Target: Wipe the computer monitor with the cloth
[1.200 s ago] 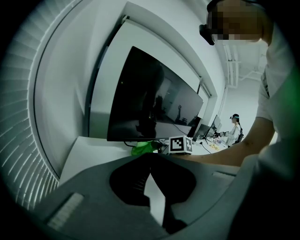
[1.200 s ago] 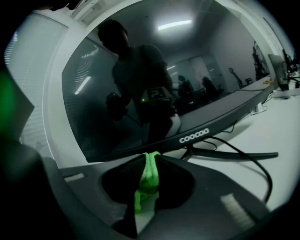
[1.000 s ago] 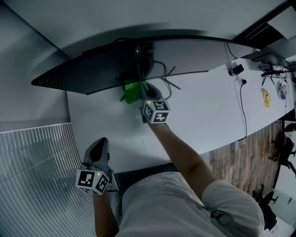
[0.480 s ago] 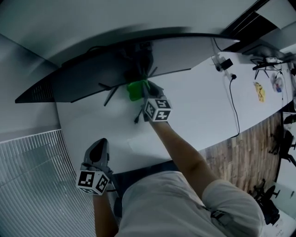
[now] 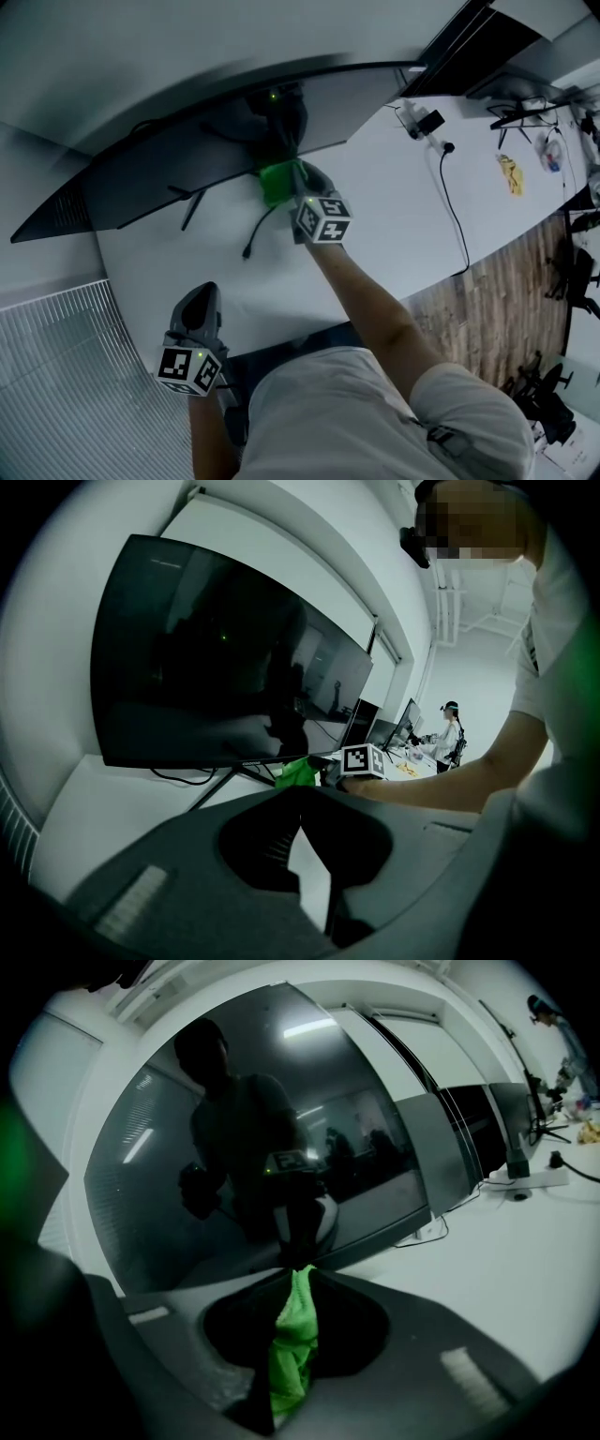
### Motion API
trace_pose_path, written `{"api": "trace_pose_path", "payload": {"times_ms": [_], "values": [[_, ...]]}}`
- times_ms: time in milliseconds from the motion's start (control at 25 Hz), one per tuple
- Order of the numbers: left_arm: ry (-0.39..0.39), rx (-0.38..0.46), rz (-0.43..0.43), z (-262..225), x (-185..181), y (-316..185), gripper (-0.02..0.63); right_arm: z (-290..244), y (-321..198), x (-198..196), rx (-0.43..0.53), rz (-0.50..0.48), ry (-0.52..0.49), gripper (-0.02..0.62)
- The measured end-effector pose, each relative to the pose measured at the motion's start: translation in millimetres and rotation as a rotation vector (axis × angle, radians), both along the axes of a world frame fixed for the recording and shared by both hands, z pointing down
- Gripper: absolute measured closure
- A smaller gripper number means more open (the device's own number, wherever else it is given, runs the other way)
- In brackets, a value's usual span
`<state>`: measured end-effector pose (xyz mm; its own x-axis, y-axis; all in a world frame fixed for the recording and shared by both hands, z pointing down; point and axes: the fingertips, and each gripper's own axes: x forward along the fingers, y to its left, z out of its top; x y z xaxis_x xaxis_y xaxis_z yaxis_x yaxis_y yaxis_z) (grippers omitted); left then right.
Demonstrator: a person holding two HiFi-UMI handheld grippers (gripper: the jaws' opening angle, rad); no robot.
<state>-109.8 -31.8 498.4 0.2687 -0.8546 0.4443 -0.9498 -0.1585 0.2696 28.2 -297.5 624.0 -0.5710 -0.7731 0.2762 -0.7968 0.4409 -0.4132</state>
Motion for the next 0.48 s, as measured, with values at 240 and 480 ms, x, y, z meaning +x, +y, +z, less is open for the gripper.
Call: {"api": "trace_pose_path", "payload": {"times_ms": [240, 480], "values": [[0.006, -0.005, 0.026, 4.0, 39.5, -14.8, 0.597, -3.2, -20.8, 52.5, 0.008, 0.042, -0.014, 0.537], [0.011, -0.013, 0.054, 9.3, 75.3, -29.8, 0.597, -3.0, -39.3, 98.0, 0.009, 0.078, -0.021, 0.537]]}}
